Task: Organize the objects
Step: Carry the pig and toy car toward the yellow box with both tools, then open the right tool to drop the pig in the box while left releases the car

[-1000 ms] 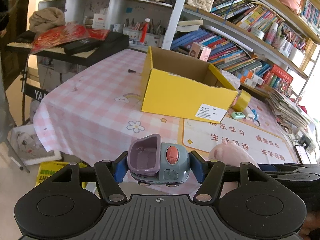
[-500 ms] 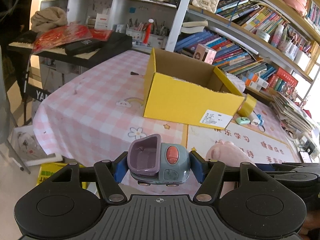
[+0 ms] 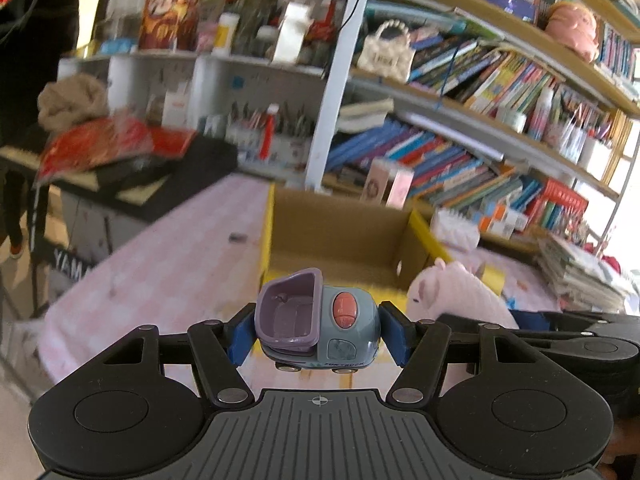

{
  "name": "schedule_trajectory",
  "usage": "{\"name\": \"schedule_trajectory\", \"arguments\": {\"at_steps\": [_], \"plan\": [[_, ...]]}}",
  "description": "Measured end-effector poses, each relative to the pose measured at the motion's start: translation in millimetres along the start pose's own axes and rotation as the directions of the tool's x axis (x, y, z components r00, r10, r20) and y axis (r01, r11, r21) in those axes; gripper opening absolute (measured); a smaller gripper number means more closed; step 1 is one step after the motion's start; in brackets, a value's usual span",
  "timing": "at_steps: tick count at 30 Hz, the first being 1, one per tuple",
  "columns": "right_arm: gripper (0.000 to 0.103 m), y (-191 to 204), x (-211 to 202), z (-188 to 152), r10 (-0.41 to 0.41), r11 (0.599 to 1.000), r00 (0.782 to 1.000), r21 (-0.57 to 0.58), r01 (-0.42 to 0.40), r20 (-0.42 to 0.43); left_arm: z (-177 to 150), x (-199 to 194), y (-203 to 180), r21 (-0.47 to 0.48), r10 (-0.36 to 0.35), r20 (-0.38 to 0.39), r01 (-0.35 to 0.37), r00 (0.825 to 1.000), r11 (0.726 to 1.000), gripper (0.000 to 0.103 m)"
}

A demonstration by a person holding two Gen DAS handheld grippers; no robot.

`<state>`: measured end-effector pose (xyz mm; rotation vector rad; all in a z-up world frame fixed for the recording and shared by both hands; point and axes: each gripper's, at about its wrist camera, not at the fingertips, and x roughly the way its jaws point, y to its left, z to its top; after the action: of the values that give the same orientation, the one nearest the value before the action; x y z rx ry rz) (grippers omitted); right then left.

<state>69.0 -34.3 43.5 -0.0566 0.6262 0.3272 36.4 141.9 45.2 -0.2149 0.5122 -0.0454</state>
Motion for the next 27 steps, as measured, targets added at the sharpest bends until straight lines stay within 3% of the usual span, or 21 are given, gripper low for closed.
{"name": "schedule_trajectory", "arguments": {"at_steps": [5,12,18,27], "plan": [[0.054,-15,15,34,-0.01,0.998,0.996,-0.059,0.015,0.089,24,28,-16,0.026,0.01,0.046,-0.011,0.999,1.0,0.064],[0.054,-46,52,63,-0.029,0.998,0.995,-0.059,0.035,0.1,35,64,-12,-0.02,0.086,0.032,-0.085,0.996,0.996,0.064],[0.054,-55,90,72,0.017,0.994,0.997,-0.113,-0.009,0.07,45,99,-23,0.009,0.1,0.013,-0.1,0.995,0.995,0.064],[0.053,-44,157,75,0.069,0.95,0.996,-0.301,-0.08,-0.049,51,161,-28,0.091,0.147,-0.101,-0.138,0.984,0.986,0.064]]}}
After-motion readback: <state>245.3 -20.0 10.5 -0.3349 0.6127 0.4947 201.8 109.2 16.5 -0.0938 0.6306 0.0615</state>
